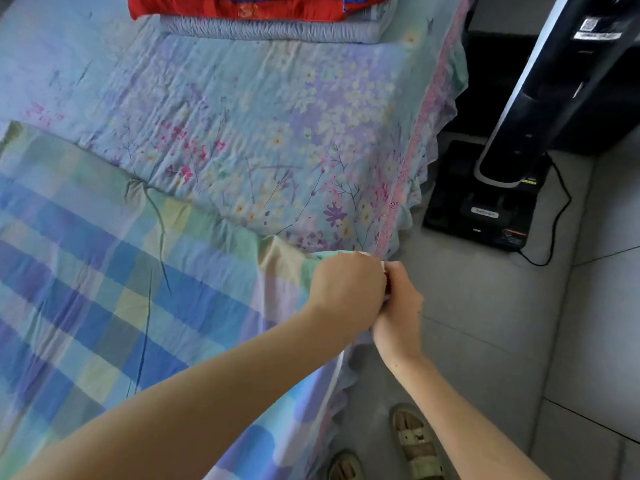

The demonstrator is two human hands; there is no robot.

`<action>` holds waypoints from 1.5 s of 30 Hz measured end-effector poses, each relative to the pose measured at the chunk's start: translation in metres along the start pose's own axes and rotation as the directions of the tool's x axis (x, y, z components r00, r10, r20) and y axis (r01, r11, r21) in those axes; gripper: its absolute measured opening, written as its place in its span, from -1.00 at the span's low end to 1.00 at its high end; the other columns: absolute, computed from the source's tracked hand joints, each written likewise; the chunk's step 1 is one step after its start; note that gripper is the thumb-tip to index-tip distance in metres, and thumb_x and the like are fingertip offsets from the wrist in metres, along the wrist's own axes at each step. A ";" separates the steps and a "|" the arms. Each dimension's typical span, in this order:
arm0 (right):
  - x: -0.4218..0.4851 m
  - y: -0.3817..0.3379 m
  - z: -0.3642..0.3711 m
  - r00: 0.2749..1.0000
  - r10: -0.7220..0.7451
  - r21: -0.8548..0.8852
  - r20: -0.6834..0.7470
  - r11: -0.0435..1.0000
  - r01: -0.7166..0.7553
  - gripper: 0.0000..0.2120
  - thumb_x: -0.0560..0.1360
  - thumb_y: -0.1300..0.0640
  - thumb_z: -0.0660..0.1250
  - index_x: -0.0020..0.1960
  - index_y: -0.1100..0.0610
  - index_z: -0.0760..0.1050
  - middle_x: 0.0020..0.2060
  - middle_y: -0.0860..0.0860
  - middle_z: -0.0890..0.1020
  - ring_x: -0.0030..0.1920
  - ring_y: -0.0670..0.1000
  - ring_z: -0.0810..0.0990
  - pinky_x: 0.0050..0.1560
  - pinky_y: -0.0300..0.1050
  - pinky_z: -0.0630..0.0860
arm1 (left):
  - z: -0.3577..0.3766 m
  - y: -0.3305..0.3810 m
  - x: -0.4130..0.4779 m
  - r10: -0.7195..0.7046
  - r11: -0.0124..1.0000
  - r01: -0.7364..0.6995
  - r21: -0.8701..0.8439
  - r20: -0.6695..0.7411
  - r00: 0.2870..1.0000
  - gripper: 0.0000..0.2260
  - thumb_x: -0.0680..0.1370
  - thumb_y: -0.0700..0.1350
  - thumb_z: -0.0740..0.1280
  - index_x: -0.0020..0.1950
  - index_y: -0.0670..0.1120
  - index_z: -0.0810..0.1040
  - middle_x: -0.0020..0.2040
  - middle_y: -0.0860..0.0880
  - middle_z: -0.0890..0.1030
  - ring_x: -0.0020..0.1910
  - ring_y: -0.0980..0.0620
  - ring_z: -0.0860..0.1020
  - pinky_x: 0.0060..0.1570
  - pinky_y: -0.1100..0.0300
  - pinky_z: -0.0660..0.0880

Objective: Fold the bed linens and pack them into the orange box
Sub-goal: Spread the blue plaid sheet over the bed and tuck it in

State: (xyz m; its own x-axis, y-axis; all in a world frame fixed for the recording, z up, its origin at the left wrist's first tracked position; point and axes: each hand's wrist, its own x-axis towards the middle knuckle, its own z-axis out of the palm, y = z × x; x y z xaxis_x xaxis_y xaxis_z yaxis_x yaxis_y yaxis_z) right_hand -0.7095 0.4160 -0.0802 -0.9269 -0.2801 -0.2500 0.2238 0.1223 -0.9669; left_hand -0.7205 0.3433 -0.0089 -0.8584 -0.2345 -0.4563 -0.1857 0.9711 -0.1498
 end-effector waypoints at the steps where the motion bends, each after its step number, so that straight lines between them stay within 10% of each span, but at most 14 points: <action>1: 0.003 0.002 0.000 1.000 -0.012 -0.063 -0.025 0.998 0.011 -0.71 0.42 0.34 0.20 -0.26 -0.05 0.32 -0.46 -0.13 0.38 -0.40 -0.11 0.23 -0.39 -0.22 0.22 | 0.005 0.003 0.001 -0.007 1.000 0.007 0.023 0.029 1.000 -0.80 0.60 -0.20 0.08 0.06 -0.16 0.49 -0.22 -0.05 0.45 -0.18 -0.11 0.52 -0.52 0.20 0.12; 6: 0.028 0.024 -0.011 0.965 -0.240 -0.304 0.109 0.916 0.262 -0.73 0.44 0.29 0.17 0.03 0.19 0.58 -0.33 -0.04 0.55 -0.28 -0.08 0.44 -0.28 -0.31 0.34 | 0.025 0.004 -0.001 -0.018 0.999 0.024 -0.041 0.158 0.987 -0.76 0.61 -0.20 0.07 0.13 -0.17 0.50 0.01 -0.12 0.59 -0.01 -0.13 0.57 -0.35 0.18 0.28; 10: 0.048 0.040 -0.030 0.923 -0.284 -0.443 0.260 0.814 0.375 -0.76 0.30 0.41 0.26 -0.09 0.26 0.61 -0.30 0.07 0.62 -0.30 -0.13 0.43 -0.27 -0.29 0.34 | 0.031 0.012 -0.030 0.081 0.801 0.118 -0.587 0.301 0.950 -0.81 0.57 -0.05 0.19 -0.19 -0.09 0.48 -0.22 -0.08 0.57 -0.23 -0.07 0.51 -0.24 0.16 0.36; 14: 0.070 0.068 -0.037 0.972 0.138 -0.512 0.191 0.859 -0.021 -0.84 0.35 0.44 0.14 -0.26 0.34 0.48 -0.36 0.28 0.53 -0.35 0.10 0.40 -0.36 -0.07 0.29 | 0.058 -0.010 -0.044 -0.231 0.761 0.275 -0.588 0.151 0.961 -0.71 0.57 -0.05 0.18 -0.34 -0.07 0.29 -0.37 0.00 0.38 -0.29 -0.04 0.34 -0.36 0.13 0.20; 19: 0.075 0.090 -0.020 0.906 0.421 -0.310 0.051 0.869 -0.386 -0.85 0.39 0.43 0.10 -0.17 0.42 0.43 -0.35 0.18 0.41 -0.30 0.03 0.31 -0.32 -0.14 0.25 | 0.105 -0.103 -0.023 -0.624 0.676 0.541 -0.501 0.002 0.782 -0.84 0.56 -0.28 0.10 0.01 -0.22 0.46 0.05 -0.24 0.51 -0.06 -0.20 0.45 -0.20 0.05 0.31; 26: 0.078 0.076 -0.020 0.910 0.180 -0.271 0.375 0.959 -0.078 -0.54 0.42 0.53 0.12 -0.03 0.01 0.53 -0.10 -0.06 0.60 -0.13 -0.17 0.54 -0.18 -0.47 0.43 | 0.114 -0.164 0.049 -0.134 0.985 0.122 -0.121 -0.099 0.986 -0.49 0.58 -0.30 0.10 0.49 0.05 0.23 0.50 0.04 0.24 0.46 -0.13 0.16 0.36 0.02 0.19; 32: 0.082 0.062 -0.041 0.902 0.041 -0.192 0.430 0.980 0.048 -0.66 0.40 0.53 0.22 -0.22 0.09 0.49 -0.33 -0.15 0.58 -0.26 -0.15 0.52 -0.17 -0.31 0.45 | 0.115 -0.164 0.093 0.145 0.974 -0.174 -0.142 -0.195 0.970 -0.76 0.61 0.03 0.18 0.09 -0.05 0.56 0.03 -0.01 0.57 0.12 -0.09 0.45 0.15 0.12 0.20; 38: 0.080 0.051 -0.040 0.922 -0.025 -0.192 0.386 0.975 0.107 -0.73 0.40 0.53 0.20 -0.21 0.17 0.43 -0.32 0.06 0.53 -0.31 -0.09 0.45 -0.30 -0.26 0.41 | 0.109 -0.177 0.087 -0.026 0.850 -0.099 -0.518 -0.229 0.973 -0.80 0.54 -0.03 0.13 -0.13 -0.11 0.46 -0.26 -0.08 0.48 -0.21 -0.12 0.45 -0.16 0.13 0.30; 45: 0.080 0.055 -0.038 0.882 -0.025 -0.317 0.470 0.928 0.195 -0.60 0.40 0.52 0.18 0.02 0.14 0.59 -0.19 -0.15 0.58 -0.16 -0.22 0.54 -0.11 -0.41 0.40 | 0.131 -0.144 0.100 -0.209 0.947 0.130 -0.293 -0.257 0.943 -0.82 0.59 -0.05 0.15 0.02 -0.03 0.53 -0.06 -0.06 0.52 0.08 -0.14 0.42 0.13 0.05 0.12</action>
State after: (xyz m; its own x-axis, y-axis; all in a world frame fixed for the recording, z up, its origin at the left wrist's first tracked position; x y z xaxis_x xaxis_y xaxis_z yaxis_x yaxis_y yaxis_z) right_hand -0.7829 0.4369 -0.1518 -0.6819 -0.6976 -0.2199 -0.0690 0.3606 -0.9302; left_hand -0.7168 0.1741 -0.1482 -0.8940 -0.4132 -0.1735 -0.4278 0.9022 0.0556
